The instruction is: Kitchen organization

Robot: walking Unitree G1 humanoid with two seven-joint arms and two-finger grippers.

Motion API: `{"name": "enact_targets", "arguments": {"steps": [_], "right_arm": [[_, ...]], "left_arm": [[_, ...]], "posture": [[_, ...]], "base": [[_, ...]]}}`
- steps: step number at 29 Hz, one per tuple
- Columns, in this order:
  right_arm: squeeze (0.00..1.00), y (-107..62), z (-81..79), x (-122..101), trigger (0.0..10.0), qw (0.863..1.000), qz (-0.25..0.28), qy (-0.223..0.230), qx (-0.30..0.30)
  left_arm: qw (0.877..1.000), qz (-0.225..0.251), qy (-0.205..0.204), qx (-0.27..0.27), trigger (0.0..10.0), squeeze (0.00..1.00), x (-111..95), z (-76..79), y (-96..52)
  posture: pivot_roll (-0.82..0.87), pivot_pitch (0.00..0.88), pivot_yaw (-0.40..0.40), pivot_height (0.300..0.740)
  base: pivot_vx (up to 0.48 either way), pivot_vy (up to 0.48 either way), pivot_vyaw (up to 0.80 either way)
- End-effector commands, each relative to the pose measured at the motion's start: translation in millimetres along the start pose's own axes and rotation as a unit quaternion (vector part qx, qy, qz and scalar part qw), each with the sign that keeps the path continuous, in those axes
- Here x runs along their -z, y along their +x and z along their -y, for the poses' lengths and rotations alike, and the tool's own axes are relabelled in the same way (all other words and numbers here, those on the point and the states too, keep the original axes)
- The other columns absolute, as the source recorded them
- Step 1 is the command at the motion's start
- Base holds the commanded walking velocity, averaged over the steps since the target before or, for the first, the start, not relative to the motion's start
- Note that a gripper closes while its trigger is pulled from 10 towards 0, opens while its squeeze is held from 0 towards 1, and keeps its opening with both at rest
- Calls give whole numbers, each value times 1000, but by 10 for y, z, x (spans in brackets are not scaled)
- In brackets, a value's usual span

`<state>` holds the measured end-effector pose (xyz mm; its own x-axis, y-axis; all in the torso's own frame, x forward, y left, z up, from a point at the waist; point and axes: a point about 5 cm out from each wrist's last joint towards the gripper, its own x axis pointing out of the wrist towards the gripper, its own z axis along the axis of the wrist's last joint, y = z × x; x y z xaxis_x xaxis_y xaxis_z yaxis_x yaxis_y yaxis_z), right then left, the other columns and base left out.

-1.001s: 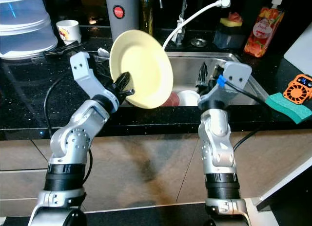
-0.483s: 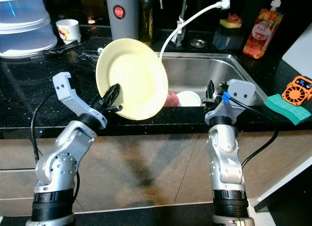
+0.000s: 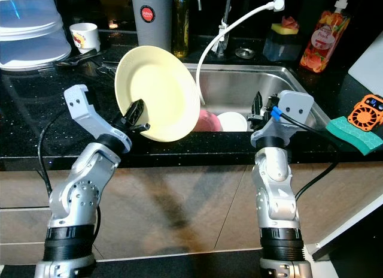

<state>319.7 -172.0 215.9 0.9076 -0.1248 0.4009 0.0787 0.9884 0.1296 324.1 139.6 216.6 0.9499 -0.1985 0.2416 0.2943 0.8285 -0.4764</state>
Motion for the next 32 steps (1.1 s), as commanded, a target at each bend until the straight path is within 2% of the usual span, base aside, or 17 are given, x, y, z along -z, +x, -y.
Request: {"name": "enact_targets", "arguments": {"steps": [1, 11, 14, 15, 16, 18, 21, 22, 23, 24, 25, 27, 28, 30, 32], "right_arm": [[0, 33, 24, -41, 10000, 1000, 6, -6, 1], [0, 25, 59, -39, 10000, 1000, 8, -2, 21], [0, 19, 62, -60, 10000, 1000, 14, -6, 19], [0, 19, 62, -60, 10000, 1000, 14, -6, 19], [0, 17, 71, -58, 10000, 1000, 14, -7, 20], [0, 24, 63, -64, 10000, 1000, 14, -6, 20], [0, 26, 53, -70, 10000, 1000, 16, -7, 17], [0, 25, 46, -75, 10000, 1000, 17, -8, 14], [0, 25, 46, -75, 10000, 1000, 17, -8, 14], [0, 19, 47, -75, 10000, 1000, 17, -8, 15], [0, 10, 46, -80, 10000, 1000, 16, -6, 17], [0, -32, 19, -98, 10000, 1000, 15, -5, 12], [0, -32, 19, -98, 10000, 1000, 15, -5, 12], [0, -88, -4, -107, 10000, 1000, 11, -5, 3], [0, -88, -4, -107, 10000, 1000, 11, -5, 3]], "left_arm": [[1000, -7, 9, -17, 10000, 0, 18, -66, 21], [998, 12, 1, -58, 10000, 0, -145, -218, 176], [994, 67, 11, -87, 10000, 0, -479, -354, 278], [994, 67, 11, -87, 10000, 0, -479, -354, 278], [992, 82, 14, -100, 10000, 0, -574, -399, 301], [982, 130, 39, -133, 10000, 0, -921, -578, 322], [978, 146, 47, -142, 10000, 0, -1038, -636, 317], [971, 163, 58, -163, 10000, 0, -1171, -725, 302], [971, 163, 58, -163, 10000, 0, -1171, -725, 302], [961, 177, 68, -200, 10000, 0, -1301, -854, 274], [945, 182, 92, -256, 10000, 0, -1426, -1007, 229], [915, 196, 122, -332, 10000, 0, -1627, -1228, 123], [915, 196, 122, -332, 10000, 0, -1627, -1228, 123], [901, 203, 120, -365, 10000, 0, -1703, -1339, 68], [901, 203, 120, -365, 10000, 0, -1703, -1339, 68]], "posture": [[99, 0, -61, 740], [78, 0, -32, 740], [76, 0, -29, 740], [76, 0, -29, 740], [76, 0, -29, 740], [71, 0, -31, 740], [71, 0, -31, 740], [71, 0, -31, 740], [71, 0, -31, 740], [75, 0, -27, 740], [69, 0, -26, 740], [53, 8, -26, 740], [53, 8, -26, 740], [50, 38, -28, 740], [50, 38, -28, 740]], "base": [[0, 0, 0], [0, 0, 0], [0, 0, 0], [0, 0, 0], [0, 0, 0], [0, 0, 0], [0, 0, 0], [0, 0, 0], [0, 0, 0], [0, 0, 0], [0, 0, 0], [0, 0, 0], [0, 0, 0], [0, 0, 0], [0, 0, 0]]}}
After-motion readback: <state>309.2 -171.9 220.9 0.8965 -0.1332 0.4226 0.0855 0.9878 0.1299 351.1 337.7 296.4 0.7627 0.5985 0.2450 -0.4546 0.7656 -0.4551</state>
